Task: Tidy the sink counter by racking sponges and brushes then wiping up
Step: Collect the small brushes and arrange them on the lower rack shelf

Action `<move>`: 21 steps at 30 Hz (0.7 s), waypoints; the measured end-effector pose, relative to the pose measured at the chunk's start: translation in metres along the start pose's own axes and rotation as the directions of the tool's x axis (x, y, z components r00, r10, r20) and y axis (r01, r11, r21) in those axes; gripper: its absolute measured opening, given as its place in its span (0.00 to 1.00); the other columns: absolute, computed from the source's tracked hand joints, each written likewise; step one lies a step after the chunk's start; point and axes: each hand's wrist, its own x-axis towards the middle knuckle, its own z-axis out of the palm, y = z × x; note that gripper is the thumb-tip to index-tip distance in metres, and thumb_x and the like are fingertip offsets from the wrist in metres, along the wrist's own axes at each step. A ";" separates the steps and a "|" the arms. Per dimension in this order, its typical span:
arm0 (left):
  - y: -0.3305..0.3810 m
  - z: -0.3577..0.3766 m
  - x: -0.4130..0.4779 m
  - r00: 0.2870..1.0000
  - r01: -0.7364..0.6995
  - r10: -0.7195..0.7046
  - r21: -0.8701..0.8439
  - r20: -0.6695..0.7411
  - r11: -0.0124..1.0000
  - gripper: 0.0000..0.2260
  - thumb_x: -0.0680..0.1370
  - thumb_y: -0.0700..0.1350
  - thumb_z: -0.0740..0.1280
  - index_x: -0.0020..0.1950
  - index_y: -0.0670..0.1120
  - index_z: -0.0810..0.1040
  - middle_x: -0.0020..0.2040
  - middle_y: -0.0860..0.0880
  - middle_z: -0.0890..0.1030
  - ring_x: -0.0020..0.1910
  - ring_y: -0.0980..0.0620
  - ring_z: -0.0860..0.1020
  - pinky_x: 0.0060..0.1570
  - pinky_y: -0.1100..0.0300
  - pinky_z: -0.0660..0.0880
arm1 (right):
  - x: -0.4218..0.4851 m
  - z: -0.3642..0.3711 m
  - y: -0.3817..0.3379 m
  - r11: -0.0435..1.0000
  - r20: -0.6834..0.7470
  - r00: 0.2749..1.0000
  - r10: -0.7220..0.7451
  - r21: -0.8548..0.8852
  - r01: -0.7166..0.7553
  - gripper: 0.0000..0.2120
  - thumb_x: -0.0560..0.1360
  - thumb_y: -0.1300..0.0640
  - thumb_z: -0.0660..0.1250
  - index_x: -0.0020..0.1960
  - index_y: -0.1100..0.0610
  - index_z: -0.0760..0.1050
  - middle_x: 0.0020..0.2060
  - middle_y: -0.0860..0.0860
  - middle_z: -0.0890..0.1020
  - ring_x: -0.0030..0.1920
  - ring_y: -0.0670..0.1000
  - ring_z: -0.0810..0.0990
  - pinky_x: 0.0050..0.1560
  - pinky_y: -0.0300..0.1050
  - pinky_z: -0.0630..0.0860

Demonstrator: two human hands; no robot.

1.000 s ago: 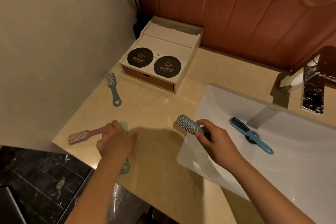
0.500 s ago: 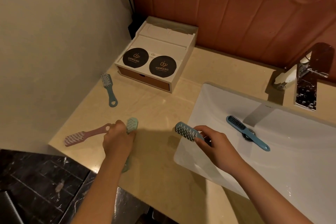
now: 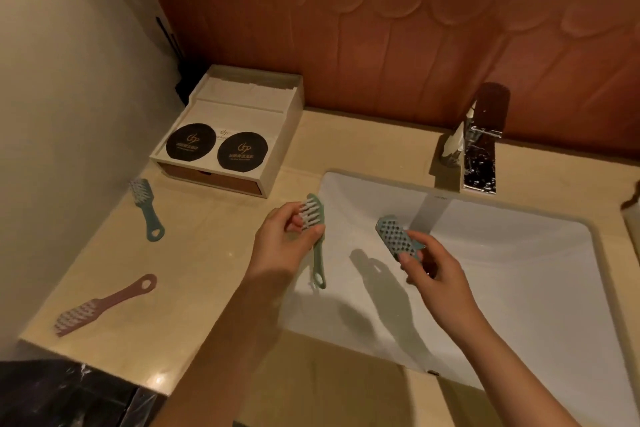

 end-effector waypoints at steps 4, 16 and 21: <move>0.021 0.047 -0.008 0.996 -0.027 0.033 -0.077 0.079 0.997 0.11 0.75 0.43 0.68 0.57 0.47 0.76 0.54 0.47 0.79 0.55 0.51 0.77 0.58 0.50 0.75 | -0.013 -0.042 0.004 0.998 -0.104 0.994 0.016 0.068 -0.009 0.10 0.76 0.55 0.63 0.56 0.45 0.73 0.40 0.55 0.78 0.38 0.48 0.76 0.40 0.41 0.75; 0.056 0.178 -0.061 0.935 0.264 -0.153 -0.340 0.319 0.902 0.10 0.79 0.46 0.61 0.60 0.47 0.72 0.47 0.47 0.82 0.45 0.55 0.83 0.52 0.54 0.79 | -0.064 -0.172 0.053 0.997 -0.207 0.977 0.055 0.058 -0.044 0.12 0.76 0.61 0.64 0.51 0.44 0.75 0.43 0.49 0.80 0.31 0.44 0.75 0.34 0.32 0.74; 0.065 0.237 -0.078 0.934 0.232 -0.150 -0.229 0.324 0.945 0.12 0.78 0.48 0.63 0.60 0.49 0.73 0.54 0.45 0.80 0.53 0.51 0.80 0.57 0.52 0.75 | -0.090 -0.245 0.089 0.997 -0.298 0.953 0.064 -0.016 -0.072 0.12 0.76 0.62 0.64 0.55 0.48 0.75 0.46 0.41 0.80 0.41 0.36 0.79 0.41 0.26 0.74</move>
